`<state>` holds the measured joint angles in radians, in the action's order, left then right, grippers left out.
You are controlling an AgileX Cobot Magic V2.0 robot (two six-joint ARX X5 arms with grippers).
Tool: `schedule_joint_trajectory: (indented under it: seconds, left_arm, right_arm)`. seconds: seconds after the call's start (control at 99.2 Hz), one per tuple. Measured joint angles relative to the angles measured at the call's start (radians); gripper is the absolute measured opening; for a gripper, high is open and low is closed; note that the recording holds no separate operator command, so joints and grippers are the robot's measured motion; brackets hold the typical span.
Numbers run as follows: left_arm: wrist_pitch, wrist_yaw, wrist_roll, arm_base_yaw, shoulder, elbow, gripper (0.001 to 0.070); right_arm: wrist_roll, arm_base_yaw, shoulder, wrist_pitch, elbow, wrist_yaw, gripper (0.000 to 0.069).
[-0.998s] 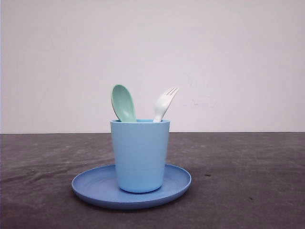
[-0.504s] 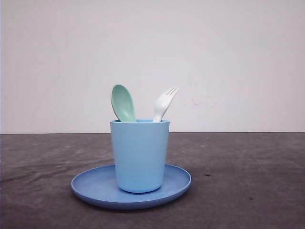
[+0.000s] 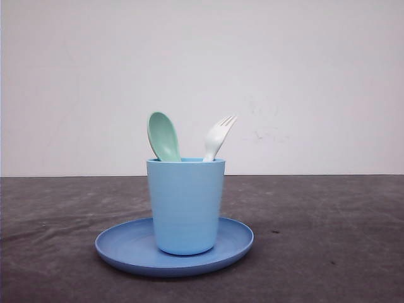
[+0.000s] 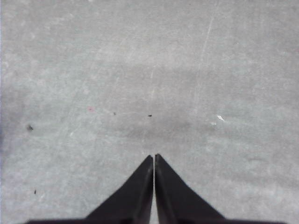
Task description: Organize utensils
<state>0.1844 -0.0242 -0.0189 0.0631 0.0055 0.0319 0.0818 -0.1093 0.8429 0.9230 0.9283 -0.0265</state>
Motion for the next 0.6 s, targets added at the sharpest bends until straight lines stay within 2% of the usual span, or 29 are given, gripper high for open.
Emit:
schedule_joint_trajectory:
  seconds: [0.303, 0.383, 0.595]
  left_arm:
    - [0.000, 0.000, 0.000, 0.000, 0.000, 0.000, 0.0018]
    - [0.000, 0.000, 0.000, 0.000, 0.000, 0.000, 0.0018]
    - [0.000, 0.000, 0.000, 0.000, 0.000, 0.000, 0.0018]
  right_arm:
    - [-0.010, -0.001, -0.007, -0.011, -0.003, 0.013, 0.0004]
    - [-0.050, 0.005, -0.057, -0.065, -0.038, 0.054, 0.0004]
    - [-0.102, 0.019, -0.323, -0.336, -0.290, 0.022, 0.0004]
